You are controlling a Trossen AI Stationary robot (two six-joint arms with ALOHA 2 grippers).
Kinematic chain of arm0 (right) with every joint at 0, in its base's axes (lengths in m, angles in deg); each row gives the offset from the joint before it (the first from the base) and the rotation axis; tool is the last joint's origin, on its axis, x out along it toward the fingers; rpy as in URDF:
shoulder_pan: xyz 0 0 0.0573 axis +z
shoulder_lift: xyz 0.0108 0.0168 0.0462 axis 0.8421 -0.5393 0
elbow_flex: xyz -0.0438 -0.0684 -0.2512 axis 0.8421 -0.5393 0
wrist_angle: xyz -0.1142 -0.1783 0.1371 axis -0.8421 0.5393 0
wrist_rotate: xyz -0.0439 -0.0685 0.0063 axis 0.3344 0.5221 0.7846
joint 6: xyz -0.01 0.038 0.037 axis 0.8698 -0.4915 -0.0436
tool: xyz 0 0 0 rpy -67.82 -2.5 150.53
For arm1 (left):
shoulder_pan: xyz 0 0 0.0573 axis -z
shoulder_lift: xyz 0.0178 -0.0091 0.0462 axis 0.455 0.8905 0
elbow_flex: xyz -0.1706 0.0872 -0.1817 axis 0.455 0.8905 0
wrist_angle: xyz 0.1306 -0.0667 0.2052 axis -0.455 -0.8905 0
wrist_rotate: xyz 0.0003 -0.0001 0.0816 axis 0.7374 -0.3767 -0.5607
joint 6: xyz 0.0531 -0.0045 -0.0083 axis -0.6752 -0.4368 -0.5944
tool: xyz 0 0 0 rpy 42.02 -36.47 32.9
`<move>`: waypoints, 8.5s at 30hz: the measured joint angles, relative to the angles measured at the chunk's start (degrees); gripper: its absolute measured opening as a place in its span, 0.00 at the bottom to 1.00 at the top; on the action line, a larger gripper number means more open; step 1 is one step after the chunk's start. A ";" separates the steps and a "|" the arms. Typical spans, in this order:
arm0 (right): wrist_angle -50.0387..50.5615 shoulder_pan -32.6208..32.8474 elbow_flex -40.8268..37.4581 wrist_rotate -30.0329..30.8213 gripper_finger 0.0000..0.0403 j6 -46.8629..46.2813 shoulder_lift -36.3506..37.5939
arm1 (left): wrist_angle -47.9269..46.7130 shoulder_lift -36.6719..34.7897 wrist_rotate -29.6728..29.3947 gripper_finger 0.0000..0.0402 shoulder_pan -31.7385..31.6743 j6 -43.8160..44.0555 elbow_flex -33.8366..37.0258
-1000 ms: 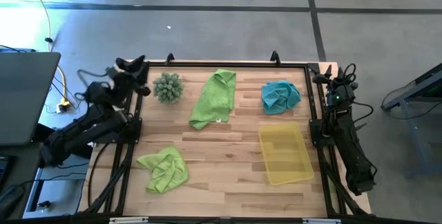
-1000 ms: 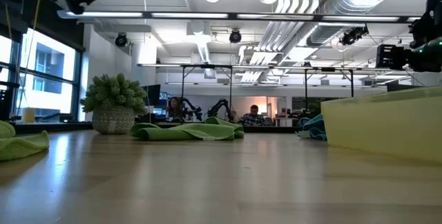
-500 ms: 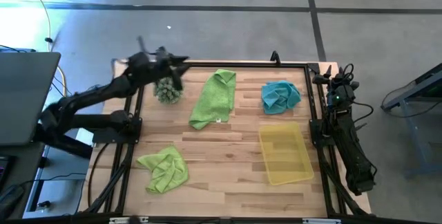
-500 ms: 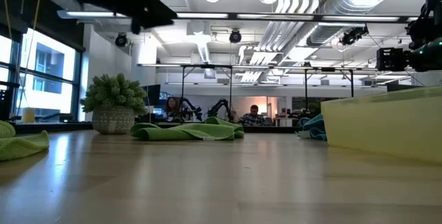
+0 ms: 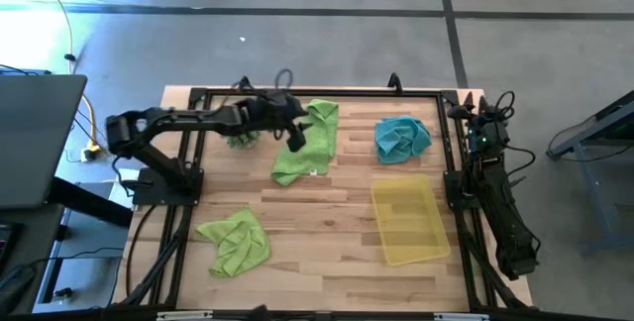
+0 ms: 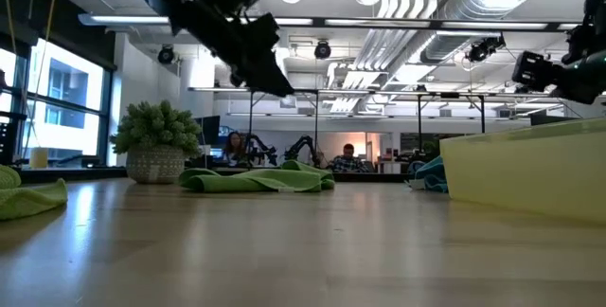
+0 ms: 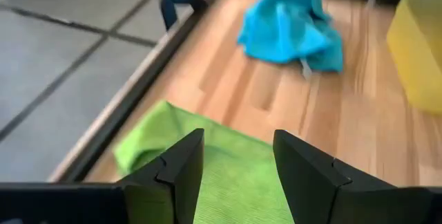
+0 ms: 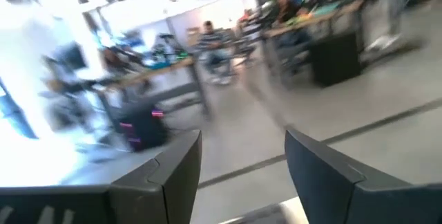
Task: Roll microfiber towels into tight, uniform cylinder then place into a basket
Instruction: Fold the green cloth
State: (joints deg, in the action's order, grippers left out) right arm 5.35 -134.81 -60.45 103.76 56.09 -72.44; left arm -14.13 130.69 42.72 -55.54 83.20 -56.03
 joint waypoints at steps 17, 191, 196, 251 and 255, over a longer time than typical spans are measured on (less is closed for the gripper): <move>-1.96 0.00 0.00 -5.86 0.49 -21.18 0.00 | 0.26 21.61 -5.43 0.41 6.35 10.40 -2.55; 11.15 71.52 39.40 -14.38 0.49 19.41 -82.75 | -22.17 34.47 -14.39 0.40 42.88 27.09 -25.45; 11.50 71.52 40.02 -14.42 0.49 19.46 -82.73 | -22.06 34.59 -14.91 0.22 42.42 28.67 -25.43; 0.16 71.45 39.60 -0.96 0.49 4.81 -94.66 | -65.19 8.41 -36.33 0.00 27.61 24.39 -31.51; 0.38 71.45 39.60 1.08 0.49 4.79 -94.66 | -66.16 8.43 -36.33 0.00 27.63 24.38 -31.51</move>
State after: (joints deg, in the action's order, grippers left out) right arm 5.73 -63.36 -20.84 104.84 60.87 -167.11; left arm -80.29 139.12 6.38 -27.91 107.58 -87.54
